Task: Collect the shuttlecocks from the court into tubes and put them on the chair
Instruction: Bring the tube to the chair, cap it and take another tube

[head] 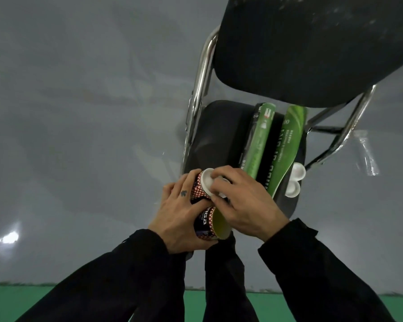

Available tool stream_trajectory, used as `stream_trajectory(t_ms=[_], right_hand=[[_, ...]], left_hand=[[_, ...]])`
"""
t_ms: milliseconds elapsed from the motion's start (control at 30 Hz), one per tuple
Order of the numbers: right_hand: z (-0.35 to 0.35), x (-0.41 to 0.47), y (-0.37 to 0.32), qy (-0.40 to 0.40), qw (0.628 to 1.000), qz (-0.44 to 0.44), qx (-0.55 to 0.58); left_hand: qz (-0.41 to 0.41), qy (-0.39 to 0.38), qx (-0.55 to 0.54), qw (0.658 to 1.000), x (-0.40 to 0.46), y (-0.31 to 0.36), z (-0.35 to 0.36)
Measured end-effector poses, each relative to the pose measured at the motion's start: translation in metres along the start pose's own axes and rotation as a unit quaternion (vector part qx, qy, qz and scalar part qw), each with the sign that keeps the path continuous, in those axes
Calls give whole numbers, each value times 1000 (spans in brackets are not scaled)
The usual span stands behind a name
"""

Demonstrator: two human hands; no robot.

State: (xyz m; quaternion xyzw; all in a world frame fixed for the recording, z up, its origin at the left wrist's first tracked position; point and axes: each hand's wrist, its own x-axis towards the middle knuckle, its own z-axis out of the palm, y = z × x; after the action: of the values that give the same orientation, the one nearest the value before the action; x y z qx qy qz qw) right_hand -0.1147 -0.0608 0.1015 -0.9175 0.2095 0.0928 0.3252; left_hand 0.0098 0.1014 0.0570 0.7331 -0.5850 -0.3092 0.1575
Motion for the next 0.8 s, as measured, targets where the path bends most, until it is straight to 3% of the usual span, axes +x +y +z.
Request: stream_trajectory(t_ms=[133,300,400,533,700,800], right_hand=[[3,-7,5,16,996,27,82],[13,-13,8,110,957,101,249],[10,-5,6,60,900,166,398],[2,6,8,-12,862,182,473],[7,9,-3,153,817,199,520],[4,13,-9,163,764,254,570]], left_hand=[[4,5,9,1000,3,4,0],[6,36,0,999,12,14,-5],[-2,40,-10,999,14,15,-6],[-8,29,-9,1000,14,11,-8],[-1,43,-10,999,20,14,-20],[1,54,-21,998,18,14,-22]])
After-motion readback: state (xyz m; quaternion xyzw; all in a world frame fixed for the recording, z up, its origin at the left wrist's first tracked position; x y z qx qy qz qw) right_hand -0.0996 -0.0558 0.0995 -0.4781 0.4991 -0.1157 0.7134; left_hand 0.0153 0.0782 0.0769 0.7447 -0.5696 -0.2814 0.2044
